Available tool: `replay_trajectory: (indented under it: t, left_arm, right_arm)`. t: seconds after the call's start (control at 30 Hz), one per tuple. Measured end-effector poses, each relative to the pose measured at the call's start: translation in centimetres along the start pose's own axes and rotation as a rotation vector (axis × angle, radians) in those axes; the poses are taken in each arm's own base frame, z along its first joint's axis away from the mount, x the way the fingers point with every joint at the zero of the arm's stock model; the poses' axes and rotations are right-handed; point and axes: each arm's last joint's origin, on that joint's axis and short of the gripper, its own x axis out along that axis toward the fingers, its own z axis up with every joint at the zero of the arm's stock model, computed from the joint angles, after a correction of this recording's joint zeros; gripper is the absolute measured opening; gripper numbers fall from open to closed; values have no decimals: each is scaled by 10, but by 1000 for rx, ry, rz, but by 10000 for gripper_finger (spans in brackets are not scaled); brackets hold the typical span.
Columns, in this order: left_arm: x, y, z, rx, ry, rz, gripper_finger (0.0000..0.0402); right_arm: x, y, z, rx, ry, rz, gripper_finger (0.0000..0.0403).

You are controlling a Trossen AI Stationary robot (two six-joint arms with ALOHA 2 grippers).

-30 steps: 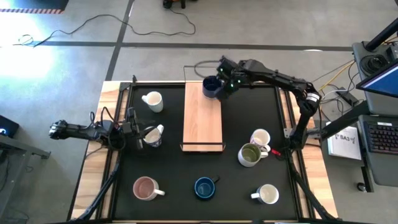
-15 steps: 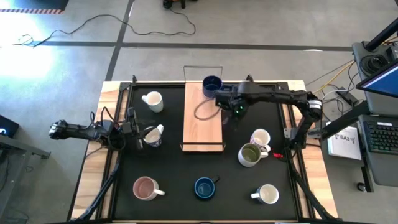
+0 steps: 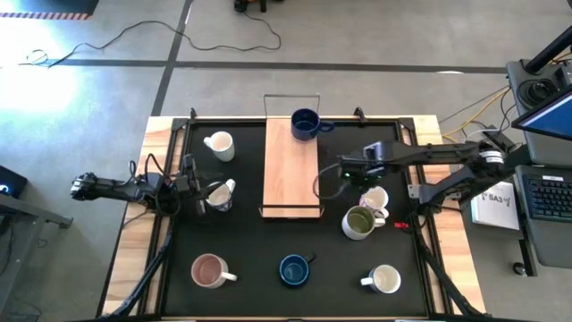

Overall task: Place coffee mugs
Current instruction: Put the red patterned mug on the shelf

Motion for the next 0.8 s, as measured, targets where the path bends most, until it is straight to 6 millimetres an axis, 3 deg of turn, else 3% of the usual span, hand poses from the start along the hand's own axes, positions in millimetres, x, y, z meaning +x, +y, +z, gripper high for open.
replay_trajectory:
  t: [0.2,0.5,0.8]
  left_arm:
    - [0,0,0,0,0,0,100]
    - [0,0,0,0,0,0,100]
    - [0,0,0,0,0,0,100]
  right_arm:
    - [6,-12,-21,92,6,30,112]
    - [30,-9,-25,143,12,71,149]
    - [42,-8,-26,167,10,76,130]
